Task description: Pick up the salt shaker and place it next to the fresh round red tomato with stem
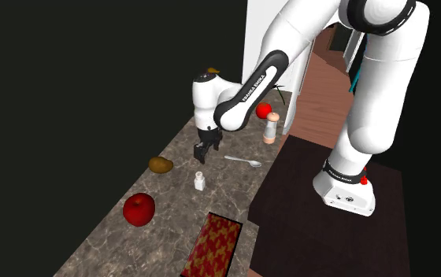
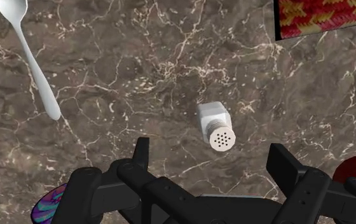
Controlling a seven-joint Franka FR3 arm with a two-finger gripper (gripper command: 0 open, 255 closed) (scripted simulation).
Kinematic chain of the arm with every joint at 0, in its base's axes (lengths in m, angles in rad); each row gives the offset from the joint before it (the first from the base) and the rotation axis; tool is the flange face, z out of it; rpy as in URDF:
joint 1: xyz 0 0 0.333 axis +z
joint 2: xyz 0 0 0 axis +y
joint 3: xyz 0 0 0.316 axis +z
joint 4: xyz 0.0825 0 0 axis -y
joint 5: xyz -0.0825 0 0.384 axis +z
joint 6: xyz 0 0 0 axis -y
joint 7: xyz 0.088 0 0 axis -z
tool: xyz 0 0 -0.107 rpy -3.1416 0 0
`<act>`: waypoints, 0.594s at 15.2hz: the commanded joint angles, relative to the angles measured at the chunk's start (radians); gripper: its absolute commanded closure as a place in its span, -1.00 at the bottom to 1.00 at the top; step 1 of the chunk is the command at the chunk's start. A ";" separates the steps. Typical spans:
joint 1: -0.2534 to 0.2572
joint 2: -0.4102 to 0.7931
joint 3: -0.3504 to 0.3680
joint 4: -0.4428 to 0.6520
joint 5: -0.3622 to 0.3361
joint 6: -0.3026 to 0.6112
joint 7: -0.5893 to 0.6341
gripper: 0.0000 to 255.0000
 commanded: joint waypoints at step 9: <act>0.081 0.296 -0.062 0.166 -0.120 0.115 0.119 -1.00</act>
